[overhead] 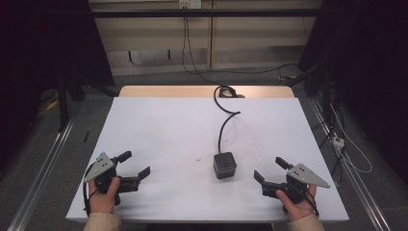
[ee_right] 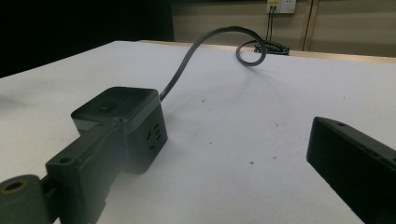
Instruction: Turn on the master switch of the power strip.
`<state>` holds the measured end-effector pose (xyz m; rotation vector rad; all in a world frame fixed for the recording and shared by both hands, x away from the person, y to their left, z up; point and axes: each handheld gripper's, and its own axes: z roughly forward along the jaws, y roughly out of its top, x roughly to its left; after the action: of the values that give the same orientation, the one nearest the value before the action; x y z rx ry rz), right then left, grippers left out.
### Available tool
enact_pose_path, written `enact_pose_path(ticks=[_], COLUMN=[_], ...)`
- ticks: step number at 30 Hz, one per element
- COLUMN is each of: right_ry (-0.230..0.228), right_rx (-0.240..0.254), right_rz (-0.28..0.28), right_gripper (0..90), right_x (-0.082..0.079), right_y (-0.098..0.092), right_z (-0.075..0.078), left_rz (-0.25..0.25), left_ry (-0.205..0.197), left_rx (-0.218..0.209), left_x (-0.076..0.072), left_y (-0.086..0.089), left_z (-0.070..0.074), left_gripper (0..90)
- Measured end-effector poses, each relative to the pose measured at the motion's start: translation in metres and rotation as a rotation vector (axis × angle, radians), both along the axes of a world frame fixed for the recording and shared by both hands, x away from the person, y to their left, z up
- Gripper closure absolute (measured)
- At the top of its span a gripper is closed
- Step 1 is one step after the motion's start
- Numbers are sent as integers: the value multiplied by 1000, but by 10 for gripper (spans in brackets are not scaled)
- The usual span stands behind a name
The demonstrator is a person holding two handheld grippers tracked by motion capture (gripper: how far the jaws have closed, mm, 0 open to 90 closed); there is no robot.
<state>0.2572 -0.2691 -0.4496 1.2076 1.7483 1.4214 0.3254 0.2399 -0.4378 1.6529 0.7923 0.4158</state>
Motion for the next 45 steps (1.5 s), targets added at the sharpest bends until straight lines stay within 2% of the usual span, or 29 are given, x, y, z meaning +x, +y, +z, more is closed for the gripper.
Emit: enact_pose_path(ticks=[15,28,37,45], right_ry=[2,8,14,24], right_rx=[9,-5,-5,-4], right_rz=[22,51,91,112], right_gripper=[54,81,133,219], right_x=[4,14,20,23], right_y=[6,17,28,32], right_z=[5,10,12,13], left_rz=[-10,-16,-24,-25], left_ry=[-3,-12,-12,-14], left_rx=[-6,0,0,-2], left_x=[1,1,1,0], left_y=[0,-1,-2,-2], left_z=[0,1,1,0], left_gripper=[32,32,32,32])
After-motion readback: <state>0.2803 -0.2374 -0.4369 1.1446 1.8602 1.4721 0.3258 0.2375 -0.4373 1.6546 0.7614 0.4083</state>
